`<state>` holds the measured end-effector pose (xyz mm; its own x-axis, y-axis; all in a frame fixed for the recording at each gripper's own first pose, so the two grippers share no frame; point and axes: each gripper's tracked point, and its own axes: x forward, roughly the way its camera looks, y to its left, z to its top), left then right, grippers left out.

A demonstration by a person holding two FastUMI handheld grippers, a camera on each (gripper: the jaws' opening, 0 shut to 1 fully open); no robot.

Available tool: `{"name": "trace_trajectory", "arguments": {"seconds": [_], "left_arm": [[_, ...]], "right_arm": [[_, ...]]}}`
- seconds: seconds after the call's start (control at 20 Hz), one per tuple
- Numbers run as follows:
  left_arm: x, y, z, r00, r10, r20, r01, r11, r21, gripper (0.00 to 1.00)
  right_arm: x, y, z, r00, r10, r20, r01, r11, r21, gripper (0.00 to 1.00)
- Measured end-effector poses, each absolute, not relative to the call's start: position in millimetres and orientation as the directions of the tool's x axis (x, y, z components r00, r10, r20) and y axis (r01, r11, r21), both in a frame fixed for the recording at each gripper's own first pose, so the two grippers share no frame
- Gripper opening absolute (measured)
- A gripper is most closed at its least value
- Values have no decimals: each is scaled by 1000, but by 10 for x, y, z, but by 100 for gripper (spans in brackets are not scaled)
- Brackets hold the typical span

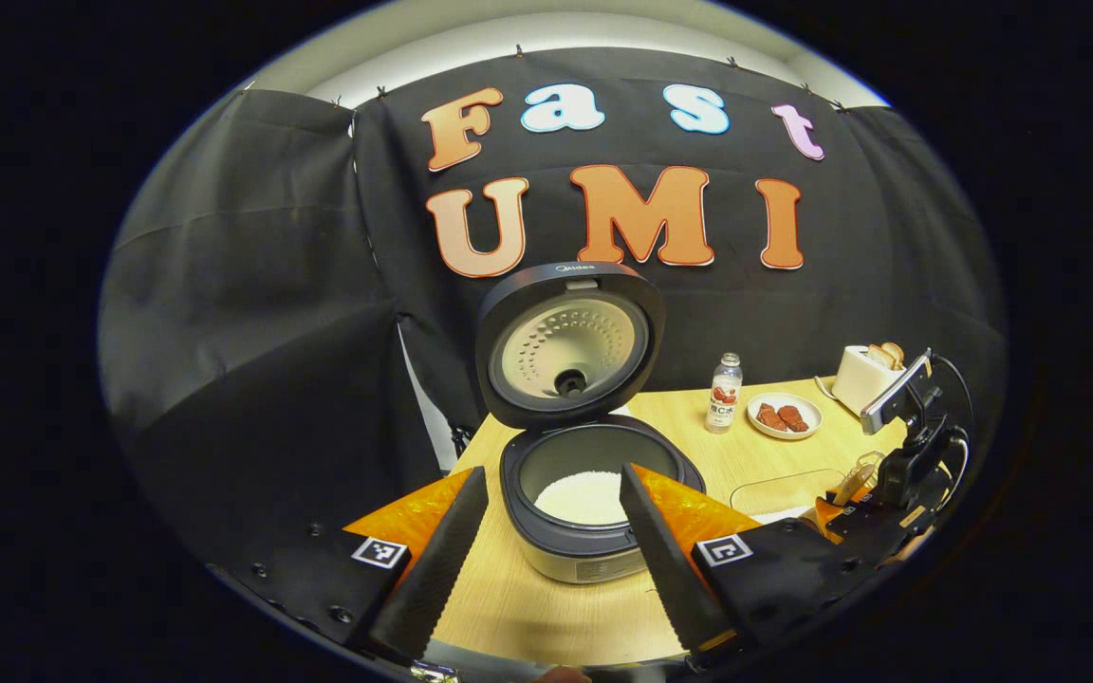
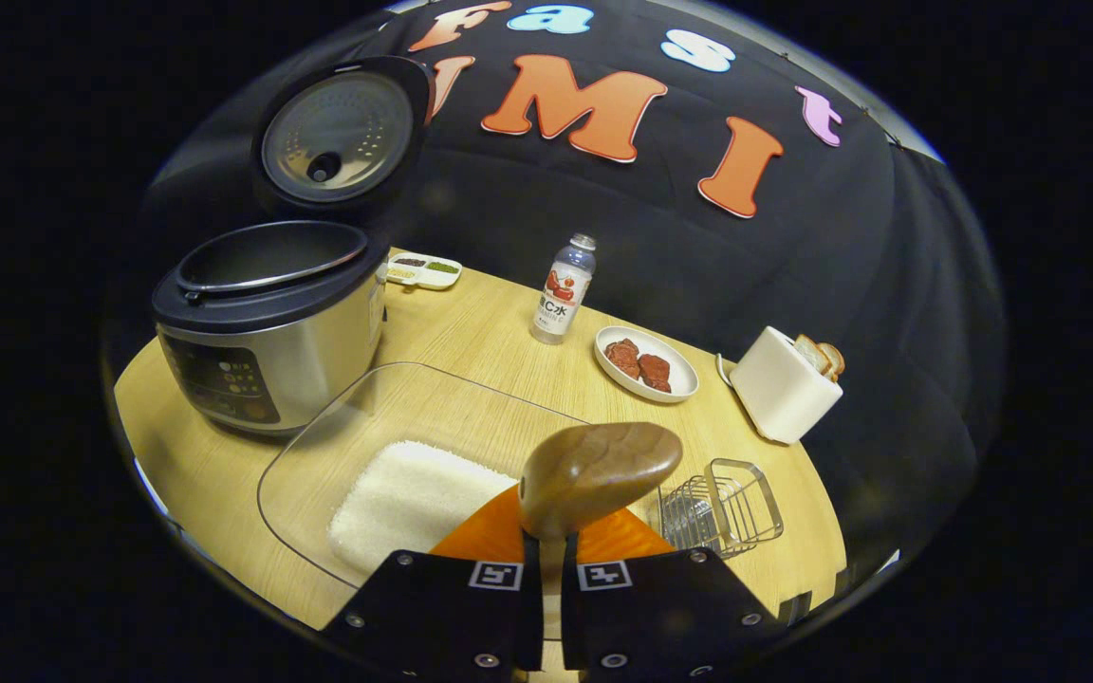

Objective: Close the left gripper, press the button to open the rice cooker; take a wooden spoon from the chopstick holder with the right hand, scoop a spoonful of rice and pour it into the rice cooker, then put the wooden spoon back into the chopstick holder.

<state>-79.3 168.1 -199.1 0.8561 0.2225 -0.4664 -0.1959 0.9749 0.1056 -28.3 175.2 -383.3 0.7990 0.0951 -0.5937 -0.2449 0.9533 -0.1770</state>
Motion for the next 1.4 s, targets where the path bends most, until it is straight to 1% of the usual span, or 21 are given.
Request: {"name": "trace_trajectory", "arguments": {"seconds": [0.05, 0.1, 0.15, 0.2, 0.25, 0.35, 0.4, 0.5, 0.7, 0.75, 0.8, 0.85, 0.9, 0.95, 1.0, 1.05, 1.1, 1.2, 1.25, 1.3, 1.4], "left_arm": [[-802, 1672, -2000, 855, 219, -471, -191, 976, 107, 92], [-794, 1683, -2019, 853, 216, -476, -187, 976, 107, 92], [-801, 1688, -2044, 850, 213, -482, -185, 977, 105, 95], [-806, 1699, -2065, 848, 211, -487, -184, 977, 103, 95], [-810, 1709, -2082, 845, 211, -491, -185, 977, 101, 92], [-814, 1746, -2096, 842, 214, -495, -190, 977, 99, 92], [-828, 1772, -2112, 840, 217, -497, -193, 976, 100, 95], [-840, 1827, -2151, 836, 222, -501, -200, 975, 98, 95], [-887, 1988, -2244, 819, 240, -521, -227, 970, 89, 95], [-884, 2012, -2266, 814, 243, -527, -235, 968, 83, 92], [-876, 2039, -2282, 812, 246, -530, -242, 967, 78, 95], [-866, 2056, -2301, 809, 246, -534, -244, 967, 76, 92], [-865, 2068, -2303, 807, 247, -536, -244, 967, 78, 95], [-857, 2069, -2302, 807, 247, -536, -241, 967, 82, 92], [-853, 2053, -2296, 808, 244, -535, -236, 968, 85, 92], [-842, 2042, -2288, 811, 241, -533, -230, 969, 87, 95], [-852, 2015, -2293, 813, 234, -533, -222, 971, 88, 92], [-859, 1966, -2303, 813, 223, -537, -209, 974, 89, 92], [-852, 1950, -2311, 812, 222, -540, -205, 974, 92, 95], [-848, 1932, -2311, 811, 220, -543, -201, 975, 94, 95], [-861, 1920, -2297, 810, 219, -543, -196, 975, 101, 92]], "right_arm": [[-268, 1808, -3810, 806, 96, -584, -230, 960, -160, 7], [-289, 1871, -3803, 801, 108, -589, -229, 964, -134, 7], [-287, 1941, -3775, 801, 124, -585, -228, 968, -107, 7], [-297, 2037, -3760, 795, 142, -589, -227, 971, -72, 7], [-311, 2115, -3739, 793, 158, -588, -220, 975, -36, 7], [-348, 2273, -3721, 786, 195, -586, -203, 978, 53, 7], [-356, 2345, -3715, 781, 219, -584, -196, 975, 104, 7], [-341, 2409, -3706, 781, 241, -576, -175, 970, 168, 7], [-277, 2363, -3736, 760, 245, -603, -86, 956, 280, 7], [-269, 2369, -3744, 751, 255, -609, -63, 946, 318, 7], [-275, 2370, -3747, 744, 265, -614, -45, 936, 350, 7], [-263, 2352, -3746, 742, 268, -615, -25, 927, 373, 7], [-255, 2342, -3766, 733, 275, -622, -8, 918, 396, 7], [-258, 2334, -3784, 724, 283, -629, 13, 906, 423, 7], [-263, 2337, -3791, 710, 300, -637, 40, 886, 462, 7], [-266, 2348, -3798, 696, 323, -641, 70, 858, 509, 7], [-251, 2380, -3814, 682, 354, -640, 92, 827, 555, 7], [-245, 2441, -3829, 657, 412, -631, 124, 767, 629, 7], [-248, 2451, -3837, 646, 436, -627, 131, 745, 654, 7], [-265, 2463, -3843, 639, 455, -620, 139, 725, 675, 7], [-275, 2449, -3868, 627, 487, -608, 163, 681, 714, 7]]}}
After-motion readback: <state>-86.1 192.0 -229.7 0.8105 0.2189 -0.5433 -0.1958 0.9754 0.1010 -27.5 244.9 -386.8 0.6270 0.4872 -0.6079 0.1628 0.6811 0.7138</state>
